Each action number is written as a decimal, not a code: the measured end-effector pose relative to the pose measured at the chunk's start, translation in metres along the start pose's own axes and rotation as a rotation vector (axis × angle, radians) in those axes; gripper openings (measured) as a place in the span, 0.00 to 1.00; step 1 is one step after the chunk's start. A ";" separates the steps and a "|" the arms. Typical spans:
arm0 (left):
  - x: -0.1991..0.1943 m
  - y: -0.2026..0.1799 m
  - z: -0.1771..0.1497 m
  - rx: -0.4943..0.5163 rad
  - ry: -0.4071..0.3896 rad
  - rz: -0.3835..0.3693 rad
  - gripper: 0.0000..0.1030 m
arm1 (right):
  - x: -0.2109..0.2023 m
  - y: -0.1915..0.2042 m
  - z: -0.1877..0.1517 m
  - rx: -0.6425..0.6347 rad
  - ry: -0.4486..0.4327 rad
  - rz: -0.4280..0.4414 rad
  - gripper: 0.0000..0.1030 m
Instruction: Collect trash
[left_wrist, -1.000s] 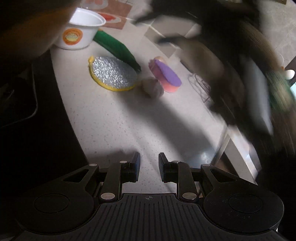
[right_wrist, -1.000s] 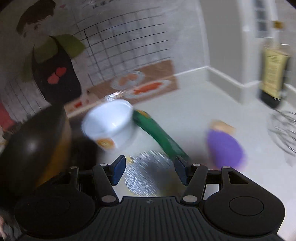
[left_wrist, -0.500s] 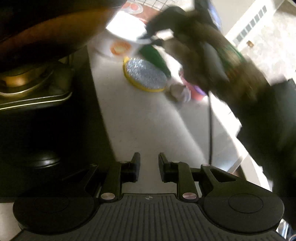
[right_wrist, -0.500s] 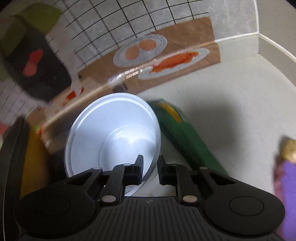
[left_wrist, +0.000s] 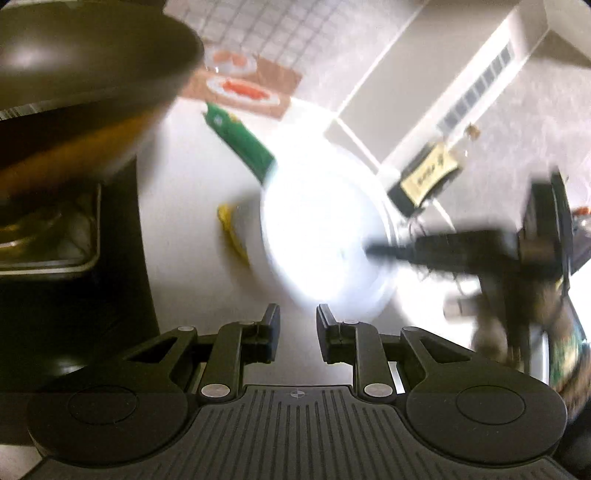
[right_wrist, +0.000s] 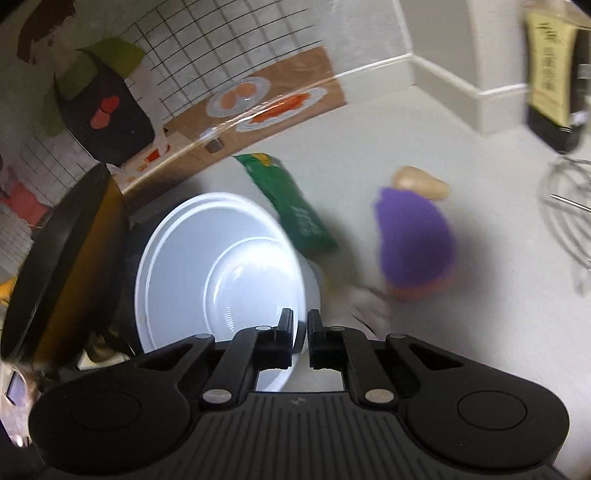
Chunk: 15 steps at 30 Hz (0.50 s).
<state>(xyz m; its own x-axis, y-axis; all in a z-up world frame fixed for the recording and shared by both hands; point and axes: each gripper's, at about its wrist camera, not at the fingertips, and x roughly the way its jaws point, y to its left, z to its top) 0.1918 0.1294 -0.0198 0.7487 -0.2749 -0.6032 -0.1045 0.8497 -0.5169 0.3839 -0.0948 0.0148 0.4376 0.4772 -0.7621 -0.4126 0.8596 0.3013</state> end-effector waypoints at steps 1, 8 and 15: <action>-0.005 0.001 0.000 -0.007 -0.014 -0.014 0.24 | -0.006 -0.001 -0.007 -0.009 -0.004 -0.019 0.06; 0.000 -0.006 0.004 0.096 -0.035 0.061 0.24 | -0.038 0.005 -0.059 -0.039 0.006 -0.034 0.06; 0.019 -0.005 -0.005 0.146 0.059 0.089 0.24 | -0.043 0.017 -0.087 -0.079 0.001 -0.030 0.07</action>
<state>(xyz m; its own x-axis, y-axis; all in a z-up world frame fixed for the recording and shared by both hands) 0.2030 0.1173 -0.0319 0.7006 -0.2179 -0.6795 -0.0690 0.9271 -0.3684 0.2883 -0.1165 0.0032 0.4500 0.4515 -0.7705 -0.4615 0.8562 0.2323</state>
